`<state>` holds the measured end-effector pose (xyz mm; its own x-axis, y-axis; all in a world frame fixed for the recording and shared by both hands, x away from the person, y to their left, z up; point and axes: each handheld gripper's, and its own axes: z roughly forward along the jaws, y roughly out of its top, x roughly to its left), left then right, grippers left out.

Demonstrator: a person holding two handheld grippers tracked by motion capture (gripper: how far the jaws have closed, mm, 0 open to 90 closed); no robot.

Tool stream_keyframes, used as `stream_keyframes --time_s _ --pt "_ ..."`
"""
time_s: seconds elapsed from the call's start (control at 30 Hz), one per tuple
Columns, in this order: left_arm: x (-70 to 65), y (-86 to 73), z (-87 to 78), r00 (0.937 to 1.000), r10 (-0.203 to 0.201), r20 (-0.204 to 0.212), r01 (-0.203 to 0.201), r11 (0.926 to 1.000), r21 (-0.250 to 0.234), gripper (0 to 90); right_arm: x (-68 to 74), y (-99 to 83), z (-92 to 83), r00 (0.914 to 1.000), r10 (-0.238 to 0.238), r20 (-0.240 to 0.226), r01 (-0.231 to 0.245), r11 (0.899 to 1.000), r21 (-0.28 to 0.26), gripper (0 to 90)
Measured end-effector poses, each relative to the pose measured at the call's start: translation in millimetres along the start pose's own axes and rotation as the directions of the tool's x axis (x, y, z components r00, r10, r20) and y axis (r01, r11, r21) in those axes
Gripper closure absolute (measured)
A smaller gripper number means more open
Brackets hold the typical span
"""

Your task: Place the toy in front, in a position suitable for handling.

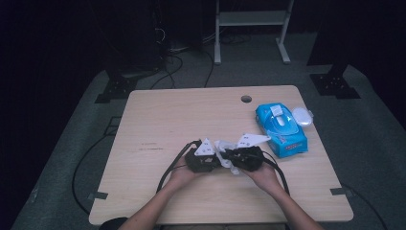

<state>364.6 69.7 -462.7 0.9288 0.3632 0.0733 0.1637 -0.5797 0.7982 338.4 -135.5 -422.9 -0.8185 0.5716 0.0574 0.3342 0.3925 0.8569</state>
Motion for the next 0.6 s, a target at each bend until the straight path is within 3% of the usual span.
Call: stream_keyframes --time_s 0.13,0.3,0.4,0.47,0.53,0.6 --pt "1.9 -2.2 -3.5 1.0000 0.002 -0.001 -0.002 1.0000 0.005 67.7 -4.7 -0.5 11.5 0.9998 0.016 0.008 -0.016 1.000 0.022 82.7" --pt "3.3 -3.8 -6.3 1.0000 0.005 -0.004 -0.005 1.0000 0.008 67.7 -20.1 -6.6 -2.7 0.9960 0.029 0.085 -0.032 0.999 0.036 82.7" --pt "3.7 -4.4 -7.4 1.0000 0.003 -0.005 -0.003 1.0000 0.009 67.7 -35.4 -15.8 -16.5 0.9882 0.083 0.129 -0.085 0.996 0.010 82.7" --pt "3.2 -4.0 -7.1 1.0000 0.002 -0.007 -0.002 0.9999 0.010 67.7 -39.2 -18.7 -19.1 0.9866 0.108 0.122 -0.108 0.994 -0.004 82.7" --pt "3.3 -4.3 -6.9 1.0000 -0.001 -0.007 0.001 1.0000 0.007 67.7 -33.2 -16.4 -15.5 0.9883 0.091 0.123 -0.091 0.996 0.001 82.7" --pt "3.4 -4.1 -6.7 1.0000 -0.001 -0.007 0.001 1.0000 0.008 67.7 -26.0 -13.2 -8.6 0.9926 0.081 0.091 -0.081 0.997 0.001 82.7"
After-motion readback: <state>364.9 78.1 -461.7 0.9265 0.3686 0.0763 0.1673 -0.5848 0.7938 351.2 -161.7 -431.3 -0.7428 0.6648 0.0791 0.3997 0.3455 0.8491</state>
